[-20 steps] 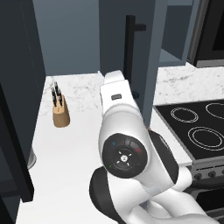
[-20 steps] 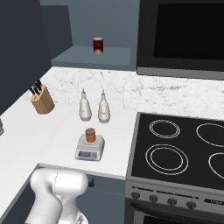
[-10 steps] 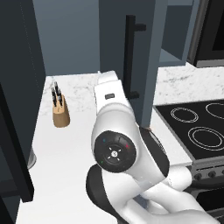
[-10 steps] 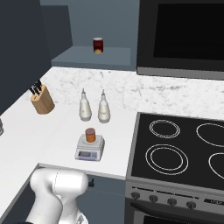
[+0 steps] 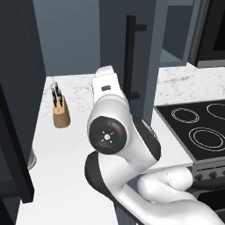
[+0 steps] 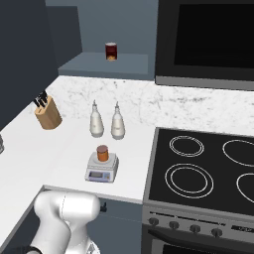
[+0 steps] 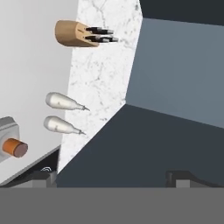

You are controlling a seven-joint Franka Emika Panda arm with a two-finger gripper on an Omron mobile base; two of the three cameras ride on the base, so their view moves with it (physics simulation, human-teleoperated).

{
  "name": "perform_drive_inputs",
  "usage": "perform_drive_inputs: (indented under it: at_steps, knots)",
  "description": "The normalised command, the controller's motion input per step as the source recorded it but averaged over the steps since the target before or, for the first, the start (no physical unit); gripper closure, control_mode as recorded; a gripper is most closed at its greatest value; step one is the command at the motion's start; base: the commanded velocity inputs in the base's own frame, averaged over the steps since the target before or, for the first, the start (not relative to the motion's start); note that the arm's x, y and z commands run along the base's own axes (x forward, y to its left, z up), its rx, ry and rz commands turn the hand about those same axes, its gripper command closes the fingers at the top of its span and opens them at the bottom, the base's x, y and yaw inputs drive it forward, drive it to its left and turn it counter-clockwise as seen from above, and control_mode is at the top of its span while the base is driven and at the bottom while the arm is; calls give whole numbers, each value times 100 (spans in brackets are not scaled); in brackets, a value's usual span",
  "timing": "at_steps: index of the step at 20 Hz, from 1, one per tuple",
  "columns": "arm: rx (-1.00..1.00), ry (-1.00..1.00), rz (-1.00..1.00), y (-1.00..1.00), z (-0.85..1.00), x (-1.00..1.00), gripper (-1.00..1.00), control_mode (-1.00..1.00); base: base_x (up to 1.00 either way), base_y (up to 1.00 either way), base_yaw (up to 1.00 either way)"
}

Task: Pick the jam and place it on the digital scale for weighing, and close the cabinet.

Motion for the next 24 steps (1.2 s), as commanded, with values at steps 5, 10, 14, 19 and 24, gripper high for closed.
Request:
perform_drive_inputs:
  at_steps: [5,10,14,19,24]
  knots:
    - [0,-1,-3,0,0,35,-100,-100,0,0,0]
    - [-3,-12,-10,-6,0,3,-100,-100,0,0,0]
    - [-6,-20,-13,-16,0,0,-100,-100,0,0,0]
    - [-5,-20,-11,-37,0,0,-100,-100,0,0,0]
    - [-3,-20,-8,-62,7,0,-100,-100,0,0,0]
